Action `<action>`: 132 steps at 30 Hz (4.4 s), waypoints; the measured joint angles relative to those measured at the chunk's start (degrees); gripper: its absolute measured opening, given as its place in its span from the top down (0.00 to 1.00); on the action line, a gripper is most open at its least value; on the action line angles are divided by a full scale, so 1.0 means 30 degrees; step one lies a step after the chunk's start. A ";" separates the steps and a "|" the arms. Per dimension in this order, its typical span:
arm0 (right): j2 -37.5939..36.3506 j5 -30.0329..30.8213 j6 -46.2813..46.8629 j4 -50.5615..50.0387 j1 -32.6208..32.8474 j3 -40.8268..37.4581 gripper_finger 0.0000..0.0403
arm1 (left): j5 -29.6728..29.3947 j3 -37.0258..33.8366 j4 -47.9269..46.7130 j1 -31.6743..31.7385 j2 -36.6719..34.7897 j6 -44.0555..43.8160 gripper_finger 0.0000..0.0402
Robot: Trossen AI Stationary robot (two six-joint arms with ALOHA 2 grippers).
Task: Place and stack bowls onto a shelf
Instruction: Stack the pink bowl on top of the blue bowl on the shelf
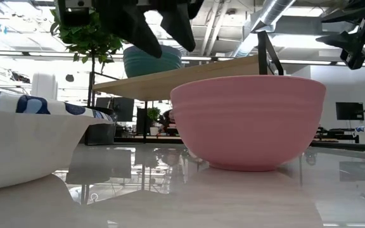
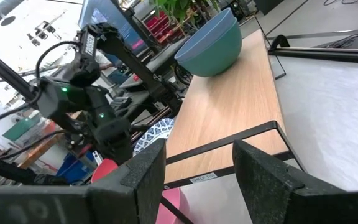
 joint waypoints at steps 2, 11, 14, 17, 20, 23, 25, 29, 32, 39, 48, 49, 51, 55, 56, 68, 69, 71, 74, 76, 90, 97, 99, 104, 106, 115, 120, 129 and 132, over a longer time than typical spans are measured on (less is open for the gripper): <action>0.0000 0.0000 -0.0001 -0.0144 0.0001 0.0000 0.47 | 0.0135 -0.0225 0.0077 0.0000 0.0088 0.0109 0.52; -0.0010 0.0000 -0.0010 -0.0731 -0.0005 0.0000 0.47 | -0.0675 -0.0224 0.1603 0.0029 0.2508 0.1532 0.52; -0.0029 0.0001 -0.0022 -0.0764 -0.0001 0.0000 0.47 | -0.1227 -0.0216 0.0799 0.0029 0.2790 0.1794 0.52; -0.0029 0.0002 -0.0044 -0.0832 0.0002 0.0000 0.47 | -0.1418 -0.0187 0.0638 0.0029 0.2783 0.2043 0.52; -0.0029 0.0000 -0.0045 -0.0886 0.0002 0.0000 0.47 | -0.2310 -0.0161 0.0681 0.0015 0.2572 0.1101 0.52; -0.0029 0.0003 -0.0044 -0.1123 0.0002 0.0000 0.47 | -0.2106 0.0410 0.0649 0.0015 0.2484 0.0201 0.52; -0.0029 0.0000 -0.0044 -0.1125 0.0002 0.0000 0.47 | -0.1522 0.0542 0.0543 0.0022 0.2484 0.0195 0.52; -0.0029 0.0007 -0.0039 -0.1125 -0.0001 0.0000 0.47 | -0.0500 0.0549 0.0598 0.0029 0.2484 0.0888 0.55; -0.0029 0.0000 -0.0036 -0.1121 0.0002 0.0000 0.47 | -0.0089 0.0549 0.0609 0.0015 0.2484 0.1181 0.60; -0.0029 0.0007 -0.0015 -0.1109 0.0000 0.0000 0.47 | 0.0735 0.0534 0.1200 0.0018 0.2739 0.1848 0.72; -0.0035 0.0007 -0.0015 -0.1190 -0.0005 0.0007 0.47 | -0.0702 0.0512 0.1362 -0.0128 0.3453 0.2036 0.84; -0.0044 0.0012 -0.0010 -0.1171 -0.0005 0.0007 0.47 | -0.0837 0.0512 0.1231 -0.0149 0.3453 0.2036 0.86; -0.0036 0.0012 -0.0015 -0.1281 -0.0005 0.0007 0.47 | -0.0898 0.0512 0.1211 -0.0161 0.3453 0.2055 0.90; -0.0036 0.0015 -0.0015 -0.1288 -0.0005 0.0007 0.47 | -0.0858 0.0517 0.1193 -0.0331 0.3376 0.2022 0.99; -0.0036 0.0015 -0.0015 -0.1281 -0.0005 0.0007 0.47 | -0.0889 0.0585 0.1085 -0.0387 0.3373 0.1955 0.99; -0.0036 0.0022 -0.0017 -0.1355 -0.0005 0.0007 0.47 | 0.0556 0.3329 -0.3297 -0.0911 0.3351 -0.2199 1.00; -0.0036 0.0022 -0.0019 -0.1354 -0.0005 0.0007 0.47 | 0.0983 0.3671 -0.3982 -0.0918 0.3351 -0.2671 1.00; -0.0036 0.0022 -0.0033 -0.1354 -0.0005 0.0007 0.47 | 0.1869 0.4443 -0.5359 -0.0926 0.3351 -0.3570 1.00; -0.0036 0.0025 -0.0056 -0.1354 -0.0005 0.0007 0.47 | 0.2588 0.5981 -0.7635 -0.0936 0.3351 -0.4785 1.00; -0.0036 0.0025 -0.0088 -0.1357 -0.0005 0.0007 0.47 | 0.2740 0.7303 -0.9359 -0.0947 0.3351 -0.5491 1.00; -0.0036 0.0046 -0.0179 -0.1536 -0.0005 0.0007 0.47 | -0.3672 1.7511 -2.0362 -0.0466 0.3308 -1.2971 1.00; -0.0036 0.0616 -0.0206 -0.1536 -0.0005 0.0007 0.47 | -0.7349 1.9370 -2.0928 0.1527 0.2936 -1.5637 1.00; -0.0029 0.0748 -0.0204 -0.1536 -0.0005 0.0007 0.47 | -0.7407 1.9200 -2.0955 0.2154 0.2678 -1.5690 1.00; -0.0029 0.0998 -0.0168 -0.1558 0.0002 0.0007 0.47 | -0.8614 1.9178 -2.0932 0.3761 0.2565 -1.5141 1.00; -0.0029 0.1026 -0.0075 -0.1559 -0.0001 0.0007 0.47 | -0.8780 1.9174 -2.0928 0.4563 0.2557 -1.4603 1.00; -0.0029 0.1027 -0.0044 -0.1550 -0.0005 0.0007 0.47 | -0.6728 1.8525 -2.0915 0.8055 0.2543 -1.4178 1.00; -0.0029 0.1020 -0.0004 -0.1517 -0.0002 0.0007 0.47 | -0.5801 1.6952 -2.0963 0.8765 0.2565 -1.3461 1.00; -0.0029 0.1022 0.0000 -0.1519 -0.0003 0.0007 0.47 | -0.5293 1.5739 -2.0920 0.8772 0.2579 -1.2841 1.00; -0.0029 0.1020 -0.0046 -0.1588 0.0001 0.0007 0.47 | -0.4501 1.5739 -2.0936 0.8772 0.2557 -1.2898 1.00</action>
